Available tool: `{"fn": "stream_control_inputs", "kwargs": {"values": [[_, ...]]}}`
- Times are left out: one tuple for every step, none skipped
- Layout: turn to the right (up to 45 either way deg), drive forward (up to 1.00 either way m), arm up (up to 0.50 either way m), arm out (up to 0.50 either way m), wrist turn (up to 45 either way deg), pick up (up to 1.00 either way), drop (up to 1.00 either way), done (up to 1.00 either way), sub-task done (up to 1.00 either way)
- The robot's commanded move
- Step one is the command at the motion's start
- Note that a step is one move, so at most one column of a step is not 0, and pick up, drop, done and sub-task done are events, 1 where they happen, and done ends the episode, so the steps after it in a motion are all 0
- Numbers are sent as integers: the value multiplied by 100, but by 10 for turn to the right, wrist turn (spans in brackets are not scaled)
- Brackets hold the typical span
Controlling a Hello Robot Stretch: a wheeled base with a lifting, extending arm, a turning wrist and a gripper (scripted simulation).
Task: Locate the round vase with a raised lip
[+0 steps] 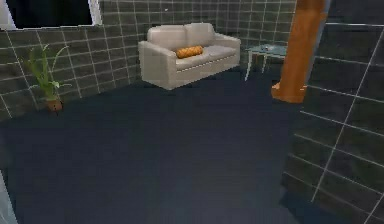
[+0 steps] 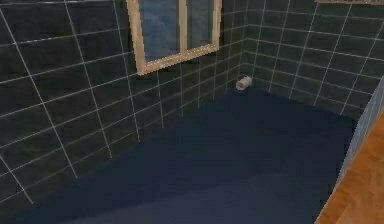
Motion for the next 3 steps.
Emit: {"fn": "stream_control_inputs", "kwargs": {"values": [[0,65,0,0,0,0,0,0,0],[30,0,0,0,0,0,0,0,0],[0,100,0,0,0,0,0,0,0]]}}
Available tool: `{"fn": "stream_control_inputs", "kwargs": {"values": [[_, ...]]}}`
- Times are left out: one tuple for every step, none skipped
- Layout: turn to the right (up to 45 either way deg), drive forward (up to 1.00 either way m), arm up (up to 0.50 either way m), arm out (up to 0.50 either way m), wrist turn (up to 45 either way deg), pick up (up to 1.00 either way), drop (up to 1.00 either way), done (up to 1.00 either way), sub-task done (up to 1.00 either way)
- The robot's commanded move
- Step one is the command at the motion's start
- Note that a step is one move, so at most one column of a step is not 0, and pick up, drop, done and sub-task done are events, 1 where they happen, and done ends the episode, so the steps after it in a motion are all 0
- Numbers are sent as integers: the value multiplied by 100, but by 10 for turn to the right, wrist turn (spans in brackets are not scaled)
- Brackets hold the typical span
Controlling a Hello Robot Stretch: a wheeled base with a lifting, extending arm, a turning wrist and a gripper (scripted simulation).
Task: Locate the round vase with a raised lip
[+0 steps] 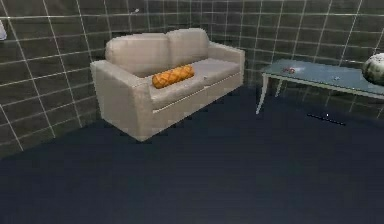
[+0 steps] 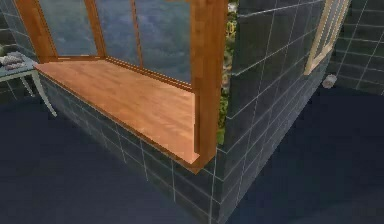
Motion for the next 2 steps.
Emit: {"fn": "stream_control_inputs", "kwargs": {"values": [[0,5,0,0,0,0,0,0,0],[360,0,0,0,0,0,0,0,0]]}}
